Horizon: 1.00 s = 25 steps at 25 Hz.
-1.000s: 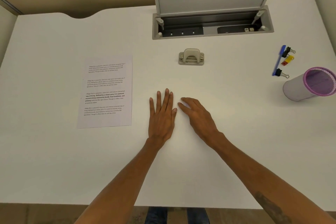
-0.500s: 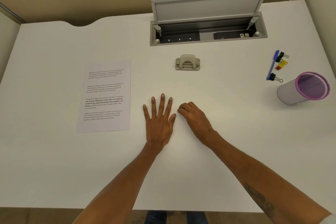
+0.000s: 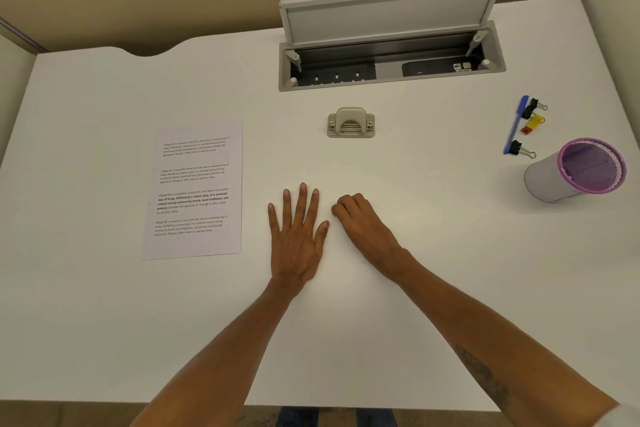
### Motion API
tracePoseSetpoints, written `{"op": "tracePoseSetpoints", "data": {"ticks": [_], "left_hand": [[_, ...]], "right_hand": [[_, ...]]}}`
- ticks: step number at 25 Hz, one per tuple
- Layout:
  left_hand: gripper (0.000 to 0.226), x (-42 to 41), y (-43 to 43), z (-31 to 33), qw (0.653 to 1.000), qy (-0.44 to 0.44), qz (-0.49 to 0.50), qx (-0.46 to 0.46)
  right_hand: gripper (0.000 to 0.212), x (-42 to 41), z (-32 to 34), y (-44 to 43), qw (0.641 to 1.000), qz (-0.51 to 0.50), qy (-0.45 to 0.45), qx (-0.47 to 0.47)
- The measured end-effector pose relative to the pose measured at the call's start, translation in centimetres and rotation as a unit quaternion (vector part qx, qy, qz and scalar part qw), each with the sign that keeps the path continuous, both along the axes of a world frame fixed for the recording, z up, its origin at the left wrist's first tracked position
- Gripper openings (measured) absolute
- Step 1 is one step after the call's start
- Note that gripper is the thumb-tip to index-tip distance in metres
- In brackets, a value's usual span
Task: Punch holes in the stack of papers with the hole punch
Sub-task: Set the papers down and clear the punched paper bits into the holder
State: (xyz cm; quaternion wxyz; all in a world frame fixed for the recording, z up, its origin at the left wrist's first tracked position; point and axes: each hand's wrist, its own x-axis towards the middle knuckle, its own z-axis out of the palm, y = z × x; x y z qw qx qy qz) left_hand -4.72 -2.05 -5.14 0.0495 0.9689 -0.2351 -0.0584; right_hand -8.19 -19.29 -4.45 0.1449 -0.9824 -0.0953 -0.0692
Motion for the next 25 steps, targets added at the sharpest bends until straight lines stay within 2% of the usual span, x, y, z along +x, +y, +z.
{"op": "tracePoseSetpoints", "data": {"ticks": [3, 6, 8, 11, 14, 16, 20, 25], "left_hand": [[0.062, 0.0, 0.0, 0.1, 1.000, 0.004, -0.001, 0.008], [0.062, -0.1, 0.0, 0.1, 1.000, 0.004, -0.001, 0.010], [0.062, -0.2, -0.1, 0.2, 1.000, 0.006, -0.001, 0.008], [0.063, -0.1, -0.1, 0.3, 1.000, 0.008, -0.001, 0.010], [0.063, -0.2, -0.2, 0.4, 1.000, 0.013, -0.002, 0.004], [0.062, -0.1, -0.2, 0.4, 1.000, 0.018, -0.002, -0.007], [0.058, 0.4, -0.4, 0.3, 0.999, 0.023, 0.019, -0.044], [0.047, 1.4, -0.8, -0.1, 0.996, 0.007, 0.052, -0.065]], "right_hand": [[0.037, 0.0, 0.8, 0.3, 0.975, -0.081, 0.100, 0.184], [0.038, 0.4, 1.3, 0.6, 0.921, -0.222, 0.077, 0.311], [0.027, 0.4, 2.4, 0.1, 0.847, -0.314, 0.086, 0.420], [0.014, 0.0, 4.5, -1.1, 0.687, -0.390, 0.133, 0.598], [0.010, -0.7, 6.2, -2.6, 0.509, -0.340, 0.156, 0.775], [0.009, -1.0, 7.2, -3.5, 0.424, -0.304, 0.159, 0.838], [0.010, -1.5, 8.5, -5.4, 0.330, -0.266, 0.137, 0.895], [0.011, -2.9, 10.0, -9.0, 0.248, -0.241, 0.070, 0.936]]}}
